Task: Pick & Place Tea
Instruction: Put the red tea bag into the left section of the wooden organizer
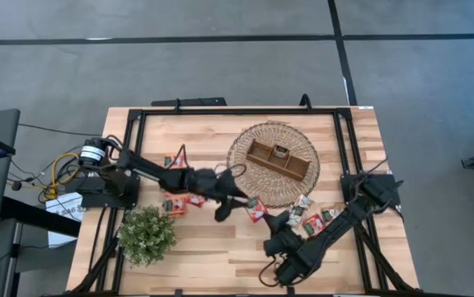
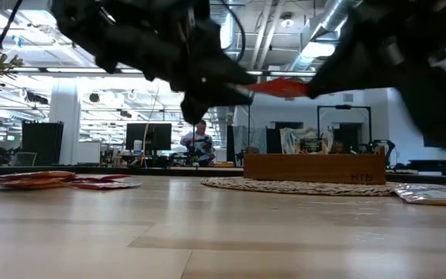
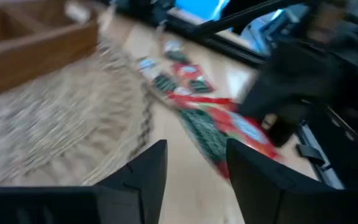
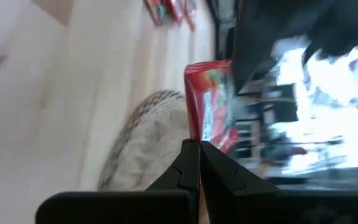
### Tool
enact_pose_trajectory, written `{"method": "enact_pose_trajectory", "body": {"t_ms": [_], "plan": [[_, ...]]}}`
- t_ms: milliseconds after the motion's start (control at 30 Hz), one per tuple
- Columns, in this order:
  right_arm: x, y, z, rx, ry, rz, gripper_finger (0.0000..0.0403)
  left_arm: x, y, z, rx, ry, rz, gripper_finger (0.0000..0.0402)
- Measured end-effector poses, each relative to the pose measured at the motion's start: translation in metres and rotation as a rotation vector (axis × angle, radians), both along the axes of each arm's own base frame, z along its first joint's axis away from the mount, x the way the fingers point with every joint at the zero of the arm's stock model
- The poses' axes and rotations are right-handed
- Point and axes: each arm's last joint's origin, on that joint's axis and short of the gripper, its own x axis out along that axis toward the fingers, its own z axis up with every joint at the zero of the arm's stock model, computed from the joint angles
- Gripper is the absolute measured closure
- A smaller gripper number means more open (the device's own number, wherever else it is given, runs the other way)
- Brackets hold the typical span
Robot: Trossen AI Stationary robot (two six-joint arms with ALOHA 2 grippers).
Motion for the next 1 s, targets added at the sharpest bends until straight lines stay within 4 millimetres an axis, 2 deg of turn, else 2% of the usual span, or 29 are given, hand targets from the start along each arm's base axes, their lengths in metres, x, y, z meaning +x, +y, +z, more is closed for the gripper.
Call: {"method": "enact_pose_trajectory", "body": {"t_ms": [100, 167, 333, 633, 1000], "plan": [[0.008, -0.002, -0.008, -0.054, 0.043, 0.002, 0.0403, 0.000, 0.018, -0.003, -0.057, 0.038, 0.007, 0.0231], [0.010, -0.004, -0.011, -0.058, 0.046, -0.007, 0.0403, 0.000, 0.024, -0.002, -0.084, 0.035, -0.042, 0.0228], [0.010, -0.006, -0.005, -0.073, 0.009, -0.012, 0.0403, -0.001, 0.023, 0.000, -0.152, 0.026, -0.169, 0.0227], [0.010, -0.007, -0.002, -0.093, -0.008, -0.010, 0.0403, 0.001, 0.019, 0.006, -0.158, -0.036, -0.209, 0.0231], [0.015, -0.013, -0.002, -0.094, -0.009, -0.029, 0.0403, 0.001, 0.020, 0.006, -0.156, -0.034, -0.209, 0.0306]]}}
